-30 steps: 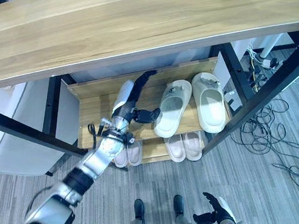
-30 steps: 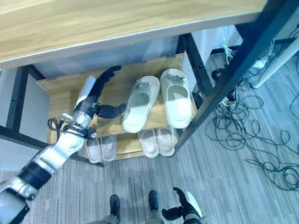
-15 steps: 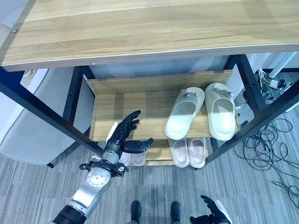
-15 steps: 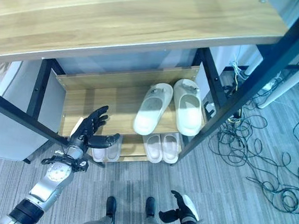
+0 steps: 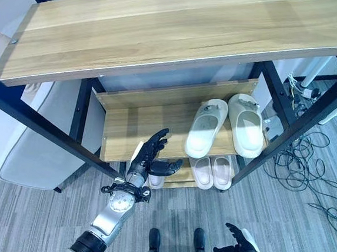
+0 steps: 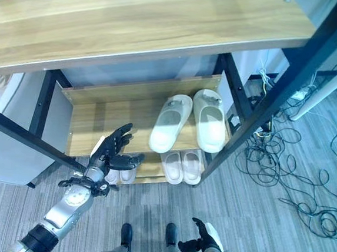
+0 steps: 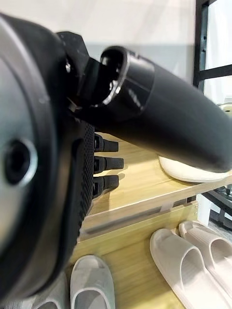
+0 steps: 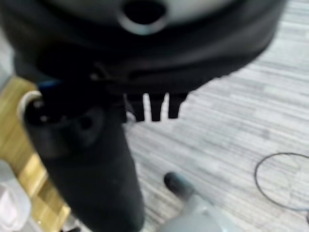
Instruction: Arrange the slippers neatly on the shoe rack.
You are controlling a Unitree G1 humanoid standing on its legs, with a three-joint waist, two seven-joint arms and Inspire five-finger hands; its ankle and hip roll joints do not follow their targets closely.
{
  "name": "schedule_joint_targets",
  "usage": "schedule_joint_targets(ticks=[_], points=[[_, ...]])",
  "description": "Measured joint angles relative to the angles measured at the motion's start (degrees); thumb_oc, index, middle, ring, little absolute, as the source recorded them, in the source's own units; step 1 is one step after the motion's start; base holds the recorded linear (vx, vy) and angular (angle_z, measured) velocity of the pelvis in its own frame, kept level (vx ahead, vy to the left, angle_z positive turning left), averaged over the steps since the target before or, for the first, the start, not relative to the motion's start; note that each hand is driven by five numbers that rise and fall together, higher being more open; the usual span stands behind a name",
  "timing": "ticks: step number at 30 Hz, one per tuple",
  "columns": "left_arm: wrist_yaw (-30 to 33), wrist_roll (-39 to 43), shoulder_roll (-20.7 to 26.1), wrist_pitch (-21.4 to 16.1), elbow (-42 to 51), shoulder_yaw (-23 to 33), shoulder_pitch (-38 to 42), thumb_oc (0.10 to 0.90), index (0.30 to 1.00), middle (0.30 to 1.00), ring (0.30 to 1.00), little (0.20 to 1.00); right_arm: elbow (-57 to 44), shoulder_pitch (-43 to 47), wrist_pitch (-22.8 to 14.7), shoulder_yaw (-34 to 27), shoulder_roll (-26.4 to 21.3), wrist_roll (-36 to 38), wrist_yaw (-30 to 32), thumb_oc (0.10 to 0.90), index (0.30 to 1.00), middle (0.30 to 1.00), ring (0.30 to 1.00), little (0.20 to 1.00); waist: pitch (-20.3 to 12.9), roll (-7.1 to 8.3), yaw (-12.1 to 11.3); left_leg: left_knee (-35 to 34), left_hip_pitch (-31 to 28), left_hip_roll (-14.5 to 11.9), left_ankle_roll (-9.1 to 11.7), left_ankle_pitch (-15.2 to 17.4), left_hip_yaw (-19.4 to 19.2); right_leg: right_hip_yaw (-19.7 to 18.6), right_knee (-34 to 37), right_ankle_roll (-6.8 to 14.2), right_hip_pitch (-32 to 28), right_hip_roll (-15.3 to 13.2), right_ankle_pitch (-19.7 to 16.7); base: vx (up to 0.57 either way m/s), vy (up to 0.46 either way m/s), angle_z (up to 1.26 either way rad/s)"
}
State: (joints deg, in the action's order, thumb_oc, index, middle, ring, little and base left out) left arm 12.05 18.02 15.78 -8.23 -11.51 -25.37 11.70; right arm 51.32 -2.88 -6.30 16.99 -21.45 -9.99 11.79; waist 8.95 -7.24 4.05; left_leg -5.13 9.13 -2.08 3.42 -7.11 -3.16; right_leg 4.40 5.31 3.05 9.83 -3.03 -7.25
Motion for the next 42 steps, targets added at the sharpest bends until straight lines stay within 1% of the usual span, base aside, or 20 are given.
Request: schedule_joint_targets(ticks=[3, 7, 12, 16, 18, 29, 34, 42], points=[[-0.04, -0.07, -0.42, -0.04, -0.07, -1.82, 0.54, 0.800, 0.900, 0.900, 0.900, 0.900, -0.02, -0.51, 0.04, -0.09, -0.14, 0.01, 0.45, 0.800, 0.900, 0.900, 0.900, 0.900, -0.04, -0.05, 0.14, 0.00, 0.02, -0.03, 0.00, 0.01, -0.60, -0.43, 0.01, 0.16, 0.24, 0.02, 0.07, 0.01, 0.008, -0.07], [0.00, -0.08, -0.51, -0.04, -0.11, -2.38, 1.13, 0.800, 0.900, 0.900, 0.900, 0.900, -0.04, -0.48, 0.06, -0.13, -0.32, 0.02, 0.55, 0.800, 0.900, 0.900, 0.900, 0.900, -0.16, -0.28, 0.09, -0.01, 0.23, 0.00, -0.05, 0.06, -1.34, -1.49, 0.01, 0.33, 0.94, 0.03, -0.26, 0.01, 0.008, -0.12], [0.04, -0.10, -1.04, -0.05, -1.32, -3.84, 2.82, 0.800, 0.900, 0.900, 0.900, 0.900, -0.05, -0.61, 0.05, -0.21, -0.34, 0.03, 1.00, 0.800, 0.900, 0.900, 0.900, 0.900, -0.20, -0.47, 0.21, -0.01, 0.26, 0.02, -0.13, 0.14, -2.13, -1.95, 0.03, 0.34, 1.27, -0.02, -0.32, 0.01, -0.002, -0.05], [0.08, -0.10, -1.86, -0.14, -1.38, -3.92, 3.00, 0.800, 0.900, 0.900, 0.900, 0.900, 0.01, -0.68, 0.06, -0.78, -0.52, 0.05, 1.04, 0.800, 0.900, 0.900, 0.900, 0.900, -0.39, -1.11, 0.18, -0.02, 0.46, 0.13, -0.37, 0.30, -2.62, -2.65, 0.03, 0.46, 1.79, -0.11, -0.45, 0.02, -0.014, -0.09], [0.11, -0.10, -2.03, -0.14, -1.62, -4.93, 3.73, 0.800, 0.900, 0.900, 0.900, 0.900, -0.02, -0.70, 0.06, -0.97, -0.60, 0.06, 1.13, 0.800, 0.900, 0.900, 0.900, 0.900, -0.37, -1.37, 0.22, -0.01, 0.58, 0.18, -0.38, 0.30, -2.64, -2.69, 0.03, 0.47, 1.91, -0.15, -0.45, 0.00, 0.000, 0.00], [1.29, -0.09, -3.48, -0.15, -3.84, -8.23, 8.18, 0.800, 0.900, 0.900, 0.900, 0.900, -0.02, -0.68, 0.04, -1.09, -0.57, 0.21, 1.61, 0.800, 0.900, 0.900, 0.900, 0.900, -0.35, -1.45, 0.38, -0.01, 1.23, 0.21, -0.42, 0.33, -2.87, -2.95, 0.03, 0.50, 2.71, -0.17, -0.47, 0.00, 0.000, 0.00], [1.65, -0.05, -4.35, -0.13, -4.28, -10.40, 9.85, 0.800, 0.900, 0.900, 0.900, 0.900, 0.02, -0.67, -0.18, -1.06, -0.56, 0.37, 1.77, 0.800, 0.900, 0.900, 0.900, 0.900, -0.26, -1.54, 1.50, -0.01, 1.30, 0.20, -0.45, 0.36, -2.93, -2.98, 0.02, 0.53, 2.80, -0.15, -0.45, 0.00, 0.000, 0.00], [2.25, -0.11, -4.59, -0.03, -4.32, -10.77, 9.85, 0.800, 0.900, 0.900, 0.900, 0.900, 0.24, -0.63, -0.25, -0.41, -0.56, 1.48, 2.38, 0.800, 0.900, 0.900, 0.900, 0.900, -0.02, -1.29, 1.57, -0.01, 1.08, 0.12, -0.45, 0.34, -2.64, -2.56, 0.03, 0.53, 2.34, -0.06, -0.44, 0.01, -0.016, 0.02]])
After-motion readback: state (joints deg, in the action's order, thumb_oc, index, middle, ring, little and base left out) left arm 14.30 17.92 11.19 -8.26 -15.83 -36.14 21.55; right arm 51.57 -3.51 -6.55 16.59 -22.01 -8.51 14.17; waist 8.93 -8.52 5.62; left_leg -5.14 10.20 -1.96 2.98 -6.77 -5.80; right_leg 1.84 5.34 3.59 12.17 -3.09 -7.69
